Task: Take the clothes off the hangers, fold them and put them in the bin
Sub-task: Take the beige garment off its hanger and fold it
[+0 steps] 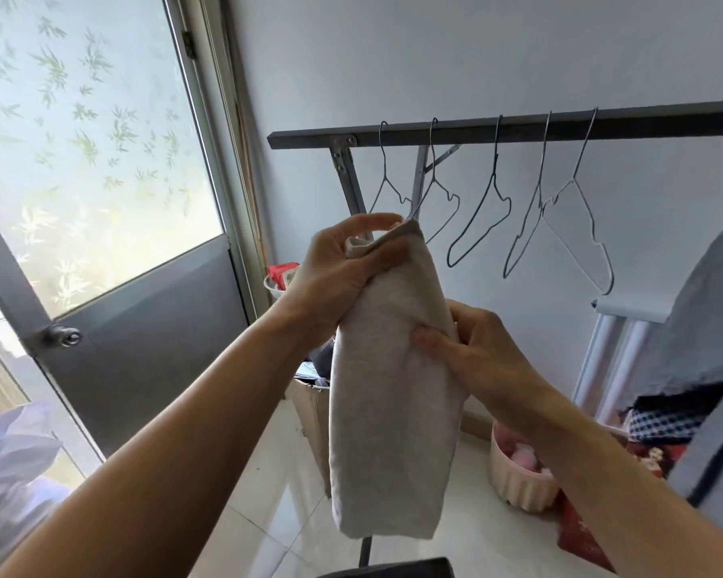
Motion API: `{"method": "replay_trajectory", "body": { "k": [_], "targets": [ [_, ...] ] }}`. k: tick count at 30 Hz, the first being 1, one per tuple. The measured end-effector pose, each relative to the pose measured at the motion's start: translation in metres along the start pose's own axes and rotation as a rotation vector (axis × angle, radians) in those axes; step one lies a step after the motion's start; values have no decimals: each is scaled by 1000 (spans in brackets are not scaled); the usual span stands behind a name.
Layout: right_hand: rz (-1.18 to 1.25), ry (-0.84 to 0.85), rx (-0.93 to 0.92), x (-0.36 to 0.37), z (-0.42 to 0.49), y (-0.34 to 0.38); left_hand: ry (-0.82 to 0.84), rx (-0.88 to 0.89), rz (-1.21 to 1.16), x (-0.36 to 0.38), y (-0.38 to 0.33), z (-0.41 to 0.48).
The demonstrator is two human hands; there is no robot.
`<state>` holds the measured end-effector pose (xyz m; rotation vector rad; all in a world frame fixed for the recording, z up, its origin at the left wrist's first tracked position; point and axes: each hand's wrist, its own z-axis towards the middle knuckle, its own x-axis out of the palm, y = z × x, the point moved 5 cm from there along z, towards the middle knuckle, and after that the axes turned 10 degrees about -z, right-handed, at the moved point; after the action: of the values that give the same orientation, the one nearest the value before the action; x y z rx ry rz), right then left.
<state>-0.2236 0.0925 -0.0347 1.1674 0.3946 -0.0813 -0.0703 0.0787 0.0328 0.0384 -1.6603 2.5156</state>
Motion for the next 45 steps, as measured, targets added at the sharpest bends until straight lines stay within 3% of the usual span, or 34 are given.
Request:
{"method": "replay_trajectory", "body": {
  "k": [3, 6, 8, 10, 13, 16, 20, 23, 25, 29, 35, 39, 43, 45],
  "targets": [
    [40, 31, 56, -1, 1, -2, -119, 86, 64, -14, -6, 6],
    [190, 67, 126, -2, 2, -1, -224, -4, -171, -32, 5, 10],
    [324, 85, 186, -3, 2, 1, -86, -207, -378, -30, 27, 2],
    [415, 95, 224, -4, 2, 0, 146, -381, -408, -20, 55, -23],
    [459, 110, 264, -6, 3, -1, 270, -473, -420, -9, 87, -61],
    [454, 117, 322, -6, 3, -8, 228, -444, -326, -11, 99, -75],
    [476, 125, 400, -4, 1, -16, 32, -395, -295, -15, 101, -76],
    [335, 138, 384, -2, -4, -28, -73, -337, -251, -18, 100, -74],
    [239, 61, 380, -2, -7, -38, -102, -321, -255, -20, 98, -72],
    [302, -109, 282, -3, -8, -39, -192, -275, -200, -22, 95, -71],
    [207, -85, 207, -5, -9, -30, -391, -41, 98, -29, 82, -71],
    [-4, -109, 120, -9, -8, -21, -347, 125, 353, -35, 71, -66],
    [-142, -152, 69, -15, -5, -18, -279, 102, 95, -39, 70, -63],
    [-38, -111, 74, -17, -4, -18, -314, 98, 50, -38, 67, -62]
  ]
}}
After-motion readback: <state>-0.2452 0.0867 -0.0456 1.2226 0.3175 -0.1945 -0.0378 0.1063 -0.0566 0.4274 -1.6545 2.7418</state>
